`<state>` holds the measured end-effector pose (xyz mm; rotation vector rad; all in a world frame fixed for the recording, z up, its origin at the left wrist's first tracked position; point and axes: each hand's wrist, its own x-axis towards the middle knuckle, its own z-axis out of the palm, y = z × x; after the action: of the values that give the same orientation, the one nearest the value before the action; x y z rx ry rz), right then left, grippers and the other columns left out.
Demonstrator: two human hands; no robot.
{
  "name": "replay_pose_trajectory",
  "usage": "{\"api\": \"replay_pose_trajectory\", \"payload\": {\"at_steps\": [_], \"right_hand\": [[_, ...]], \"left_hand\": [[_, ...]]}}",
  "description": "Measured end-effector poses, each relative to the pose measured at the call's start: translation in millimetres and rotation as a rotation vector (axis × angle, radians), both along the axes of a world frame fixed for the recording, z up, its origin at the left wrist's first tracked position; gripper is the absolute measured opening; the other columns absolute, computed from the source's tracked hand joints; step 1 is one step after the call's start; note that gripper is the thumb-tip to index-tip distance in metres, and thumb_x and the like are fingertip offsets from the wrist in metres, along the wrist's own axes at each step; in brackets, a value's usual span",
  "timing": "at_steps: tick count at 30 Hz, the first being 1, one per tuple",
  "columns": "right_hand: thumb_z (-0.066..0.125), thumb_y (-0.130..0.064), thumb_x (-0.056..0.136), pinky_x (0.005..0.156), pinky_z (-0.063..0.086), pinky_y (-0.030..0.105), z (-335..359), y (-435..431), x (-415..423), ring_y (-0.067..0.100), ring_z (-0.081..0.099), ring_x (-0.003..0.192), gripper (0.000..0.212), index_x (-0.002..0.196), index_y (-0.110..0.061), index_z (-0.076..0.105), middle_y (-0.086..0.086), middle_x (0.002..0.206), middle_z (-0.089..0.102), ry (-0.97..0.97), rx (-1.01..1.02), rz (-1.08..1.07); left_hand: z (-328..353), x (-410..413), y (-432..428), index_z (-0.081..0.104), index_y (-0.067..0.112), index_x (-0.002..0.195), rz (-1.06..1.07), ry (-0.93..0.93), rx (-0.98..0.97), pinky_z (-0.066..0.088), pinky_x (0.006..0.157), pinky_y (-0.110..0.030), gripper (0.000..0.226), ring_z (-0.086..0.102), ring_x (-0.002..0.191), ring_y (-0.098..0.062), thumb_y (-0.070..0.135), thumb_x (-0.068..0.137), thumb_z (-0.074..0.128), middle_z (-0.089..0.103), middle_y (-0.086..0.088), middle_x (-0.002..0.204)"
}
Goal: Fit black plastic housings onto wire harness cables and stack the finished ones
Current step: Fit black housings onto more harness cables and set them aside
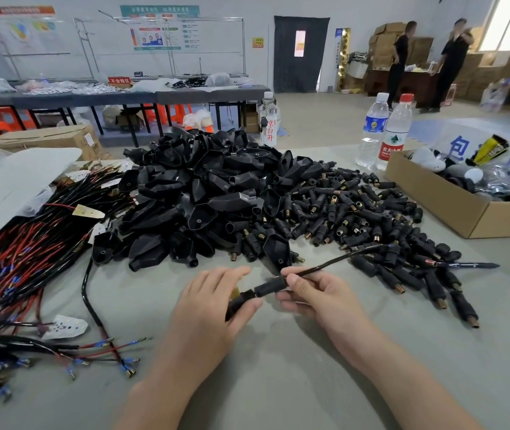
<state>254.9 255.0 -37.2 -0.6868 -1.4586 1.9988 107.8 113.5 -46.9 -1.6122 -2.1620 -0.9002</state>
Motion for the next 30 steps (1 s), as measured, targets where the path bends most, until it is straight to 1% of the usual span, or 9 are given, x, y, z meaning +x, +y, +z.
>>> {"api": "replay_pose_trajectory", "payload": {"at_steps": [2, 5, 9, 13, 16, 19, 23, 27, 30], "right_hand": [[0.061, -0.007, 0.096, 0.068, 0.058, 0.022, -1.0, 4.1, 1.6, 0.02, 0.075, 0.083, 0.013, 0.105, -0.006, 0.07, 0.01, 0.089, 0.077, -0.001, -0.021, -0.051], [0.06, -0.008, 0.097, 0.069, 0.059, 0.022, -1.3, 7.3, 1.5, 0.02, 0.074, 0.085, 0.014, 0.106, -0.005, 0.07, 0.011, 0.092, 0.076, 0.018, -0.069, -0.092], [0.061, -0.01, 0.096, 0.072, 0.059, 0.022, -1.1, 7.8, 1.4, 0.022, 0.073, 0.09, 0.017, 0.109, -0.004, 0.069, 0.014, 0.099, 0.076, 0.069, -0.126, -0.089], [0.068, -0.02, 0.085, 0.075, 0.059, 0.025, 0.4, 5.6, 2.7, 0.026, 0.072, 0.094, 0.032, 0.114, -0.006, 0.067, 0.015, 0.105, 0.074, 0.129, -0.156, -0.026], [0.072, -0.022, 0.077, 0.077, 0.059, 0.026, 0.5, 2.8, 1.6, 0.025, 0.072, 0.093, 0.042, 0.116, -0.006, 0.066, 0.014, 0.101, 0.073, 0.148, -0.127, 0.037], [0.071, -0.022, 0.078, 0.078, 0.058, 0.025, 1.5, 1.5, 1.3, 0.023, 0.072, 0.093, 0.041, 0.115, -0.006, 0.066, 0.013, 0.1, 0.074, 0.151, -0.101, 0.057], [0.071, -0.022, 0.079, 0.079, 0.058, 0.024, 3.9, 2.5, 3.2, 0.022, 0.072, 0.094, 0.04, 0.115, -0.005, 0.068, 0.014, 0.1, 0.074, 0.156, -0.08, 0.05], [0.072, -0.023, 0.08, 0.078, 0.058, 0.023, 4.0, 0.7, 3.1, 0.022, 0.072, 0.091, 0.037, 0.113, -0.007, 0.07, 0.014, 0.098, 0.075, 0.148, -0.062, 0.032], [0.075, -0.025, 0.077, 0.076, 0.058, 0.023, 3.9, -1.7, 1.4, 0.022, 0.072, 0.088, 0.029, 0.103, -0.013, 0.075, 0.015, 0.096, 0.075, 0.147, -0.054, 0.023]], "left_hand": [[1.8, -0.2, -3.1, 0.059, 0.022, 0.128, 0.017, -0.099, -0.052, 0.048, 0.09, -0.03, 0.051, 0.057, 0.105, -0.01, 0.055, 0.089, 0.055, 0.059, 0.014, 0.113], [-1.2, -2.2, -6.5, 0.051, 0.03, 0.132, 0.006, -0.243, -0.13, 0.041, 0.096, -0.024, 0.049, 0.051, 0.111, 0.0, 0.049, 0.088, 0.065, 0.052, 0.026, 0.114], [-1.5, -2.7, -6.3, 0.051, 0.041, 0.114, -0.006, -0.336, -0.107, 0.043, 0.089, -0.022, 0.026, 0.053, 0.103, 0.005, 0.041, 0.092, 0.065, 0.056, 0.03, 0.103], [-0.5, -0.8, -5.4, 0.048, 0.048, 0.104, -0.043, -0.338, -0.019, 0.042, 0.078, -0.016, 0.027, 0.055, 0.099, 0.001, 0.035, 0.091, 0.068, 0.054, 0.026, 0.102], [0.8, 2.0, -4.5, 0.05, 0.047, 0.108, -0.082, -0.307, 0.035, 0.048, 0.08, -0.022, 0.03, 0.057, 0.101, -0.002, 0.031, 0.09, 0.069, 0.052, 0.024, 0.108], [1.8, 3.8, -4.8, 0.056, 0.042, 0.113, -0.114, -0.291, 0.067, 0.052, 0.083, -0.033, 0.023, 0.058, 0.101, -0.008, 0.036, 0.092, 0.064, 0.051, 0.02, 0.112], [5.2, 4.1, -4.5, 0.059, 0.04, 0.114, -0.119, -0.281, 0.103, 0.052, 0.083, -0.038, 0.024, 0.059, 0.102, -0.009, 0.046, 0.09, 0.059, 0.05, 0.019, 0.115], [3.5, 4.0, -5.1, 0.065, 0.035, 0.113, -0.135, -0.249, 0.113, 0.054, 0.086, -0.039, 0.023, 0.059, 0.109, -0.008, 0.032, 0.091, 0.07, 0.05, 0.018, 0.116], [3.6, 4.7, -5.1, 0.066, 0.033, 0.113, -0.135, -0.234, 0.123, 0.053, 0.088, -0.04, 0.025, 0.059, 0.111, -0.009, 0.033, 0.088, 0.068, 0.05, 0.017, 0.117]]}}
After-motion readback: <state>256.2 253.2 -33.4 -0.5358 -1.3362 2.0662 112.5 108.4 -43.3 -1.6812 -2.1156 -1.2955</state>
